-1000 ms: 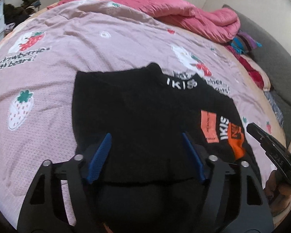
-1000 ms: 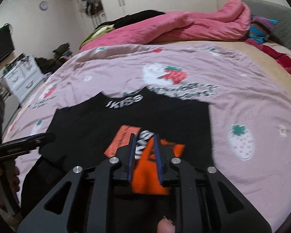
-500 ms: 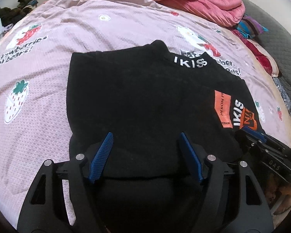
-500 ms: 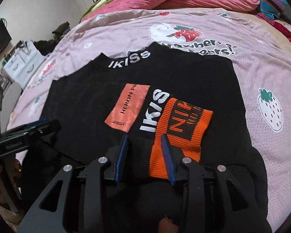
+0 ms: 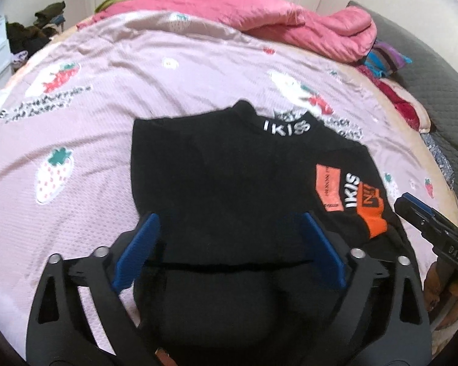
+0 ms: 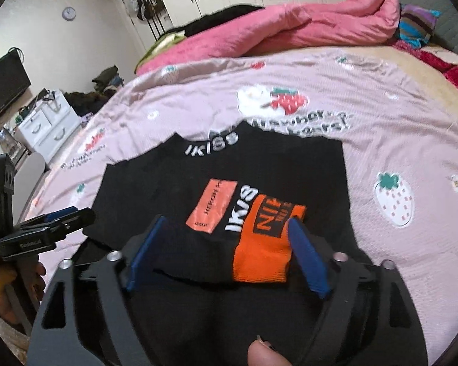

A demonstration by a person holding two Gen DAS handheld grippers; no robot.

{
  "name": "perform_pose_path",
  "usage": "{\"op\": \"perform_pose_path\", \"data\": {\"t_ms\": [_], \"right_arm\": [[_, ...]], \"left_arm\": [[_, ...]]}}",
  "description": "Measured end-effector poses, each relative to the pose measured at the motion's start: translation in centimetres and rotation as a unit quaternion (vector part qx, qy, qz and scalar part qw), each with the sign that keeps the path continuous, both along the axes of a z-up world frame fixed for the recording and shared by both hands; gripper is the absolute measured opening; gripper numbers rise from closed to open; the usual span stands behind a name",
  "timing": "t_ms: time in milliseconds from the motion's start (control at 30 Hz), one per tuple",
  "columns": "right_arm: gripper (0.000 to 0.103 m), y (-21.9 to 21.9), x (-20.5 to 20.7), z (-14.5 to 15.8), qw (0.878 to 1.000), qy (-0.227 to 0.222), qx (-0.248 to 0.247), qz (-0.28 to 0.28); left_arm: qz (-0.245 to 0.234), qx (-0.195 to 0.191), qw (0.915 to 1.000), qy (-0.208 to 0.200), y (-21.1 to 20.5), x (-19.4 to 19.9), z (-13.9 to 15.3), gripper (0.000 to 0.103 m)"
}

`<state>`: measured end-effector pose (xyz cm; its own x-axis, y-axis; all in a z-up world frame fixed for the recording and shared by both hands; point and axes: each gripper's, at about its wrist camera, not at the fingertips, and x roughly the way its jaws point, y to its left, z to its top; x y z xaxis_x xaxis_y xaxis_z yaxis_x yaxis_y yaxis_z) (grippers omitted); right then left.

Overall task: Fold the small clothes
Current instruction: 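Move both open grippers to the hem of the black sweatshirt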

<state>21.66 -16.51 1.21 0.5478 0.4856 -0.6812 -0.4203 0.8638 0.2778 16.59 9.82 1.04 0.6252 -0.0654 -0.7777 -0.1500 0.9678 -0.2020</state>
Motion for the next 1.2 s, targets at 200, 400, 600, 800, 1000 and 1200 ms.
{"op": "perform_pose_path", "data": {"t_ms": [200,400,600,800,1000,1200], "right_arm": [[0.091,-1.2,-0.8,1.5,1.000,-0.024,0.007,-0.005],[0.093,-2.6,-1.6,2.6,0.999,-0.039,0.009,-0.014],[0.094,-3.9,-2.9,3.2,0.998,-0.054,-0.002,-0.014],[0.095,-5.3,-4.2,3.3,0.998,-0.065,-0.015,-0.014],[0.095,-6.3,-5.6,2.9,0.997,-0.070,-0.025,-0.010],[0.095,-6.9,-7.0,2.8,0.997,-0.071,-0.024,-0.005]], "left_arm": [[0.013,-0.002,0.9995,-0.027,0.4,-1.7,1.6,0.093],[0.019,-0.024,0.9984,-0.048,1.1,-3.0,2.9,0.094],[0.016,-0.014,0.9982,-0.057,1.3,-4.7,3.5,0.094],[0.018,0.010,0.9982,-0.056,1.8,-6.5,3.4,0.094],[0.014,0.021,0.9983,-0.053,2.0,-8.4,2.8,0.094],[0.010,0.008,0.9989,-0.046,1.9,-9.8,2.0,0.094]]}}
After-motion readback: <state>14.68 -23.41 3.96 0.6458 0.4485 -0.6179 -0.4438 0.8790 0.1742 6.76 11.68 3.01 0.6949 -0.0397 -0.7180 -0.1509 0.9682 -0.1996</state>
